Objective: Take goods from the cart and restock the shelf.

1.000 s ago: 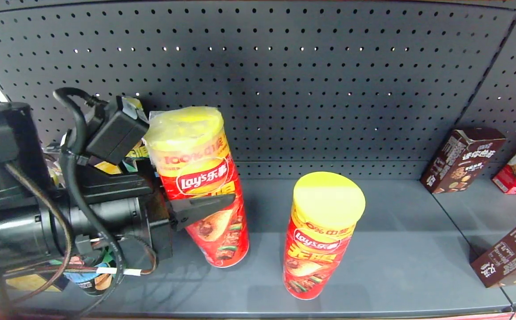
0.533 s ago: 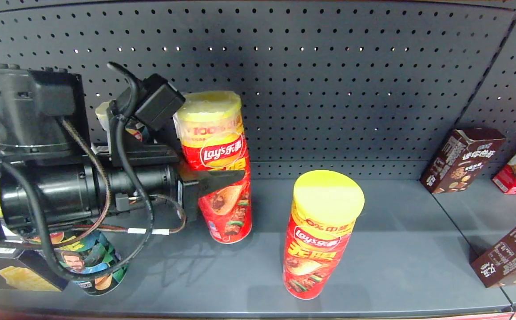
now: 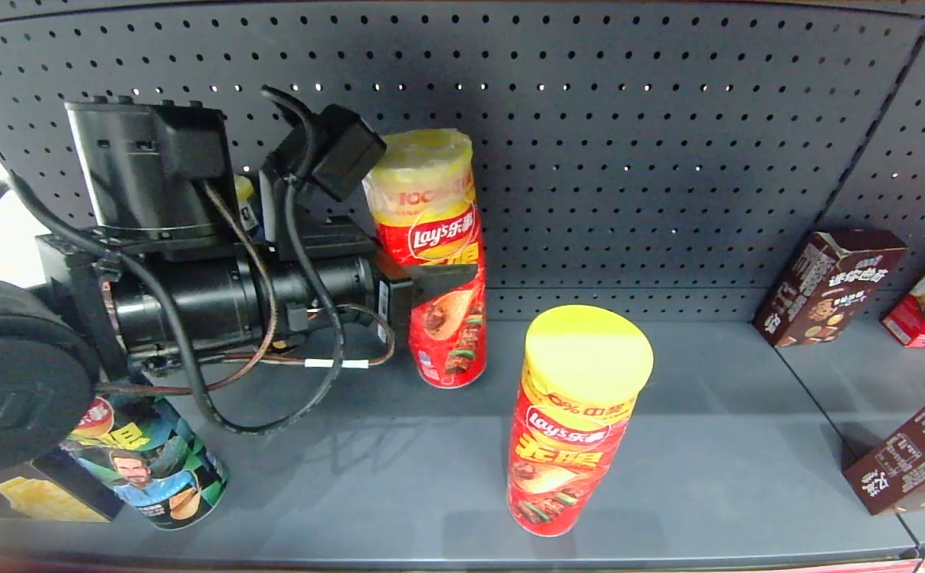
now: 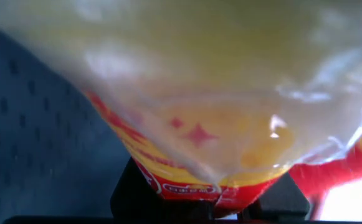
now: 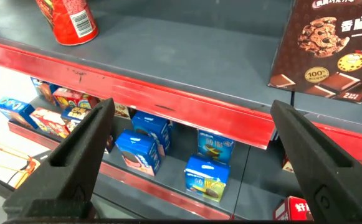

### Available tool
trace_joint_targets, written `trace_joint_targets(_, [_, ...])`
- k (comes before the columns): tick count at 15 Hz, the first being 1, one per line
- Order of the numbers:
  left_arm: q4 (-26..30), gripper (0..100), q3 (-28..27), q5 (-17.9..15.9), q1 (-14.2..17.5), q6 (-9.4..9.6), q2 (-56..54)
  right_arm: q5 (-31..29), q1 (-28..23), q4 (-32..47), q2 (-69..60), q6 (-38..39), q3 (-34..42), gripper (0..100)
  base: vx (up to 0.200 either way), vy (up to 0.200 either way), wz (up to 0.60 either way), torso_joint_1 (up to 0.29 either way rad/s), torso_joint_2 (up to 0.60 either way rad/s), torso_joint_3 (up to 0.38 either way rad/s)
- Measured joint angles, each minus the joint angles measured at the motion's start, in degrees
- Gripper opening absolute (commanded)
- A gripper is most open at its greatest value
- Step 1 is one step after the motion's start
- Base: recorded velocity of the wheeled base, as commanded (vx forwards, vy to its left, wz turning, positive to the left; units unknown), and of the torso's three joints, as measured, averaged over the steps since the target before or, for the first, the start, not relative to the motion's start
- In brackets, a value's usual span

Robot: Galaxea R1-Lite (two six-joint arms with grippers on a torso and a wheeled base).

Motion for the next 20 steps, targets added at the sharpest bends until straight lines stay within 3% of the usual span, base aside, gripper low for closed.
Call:
trace_joint_targets(3, [-2.6, 0, -0.8, 0.0, -0.2, 0.11, 3.8, 0.0, 0.0, 0.0, 0.0, 0.0, 0.0, 100, 0.0, 0.0, 0.0, 0.0, 0.0, 0.0])
trace_joint_targets(10, [-2.5, 0, -4.7, -0.2, -0.4, 0.3, 9.9, 0.0, 0.0, 0.0, 0.0, 0.0, 0.0, 100, 0.0, 0.0, 0.0, 0.0, 0.0, 0.0])
trace_joint_targets(13, [-2.2, 0, -6.7, -0.2, -0.3, 2.08, 11.9, 0.0, 0.0, 0.0, 0.0, 0.0, 0.0, 100, 0.0, 0.0, 0.0, 0.0, 0.0, 0.0])
trace_joint_targets(20, [-2.1, 0, -9.8, -0.2, 0.0, 2.17, 14.9, 0.0, 0.0, 0.0, 0.0, 0.0, 0.0, 100, 0.0, 0.0, 0.0, 0.0, 0.0, 0.0])
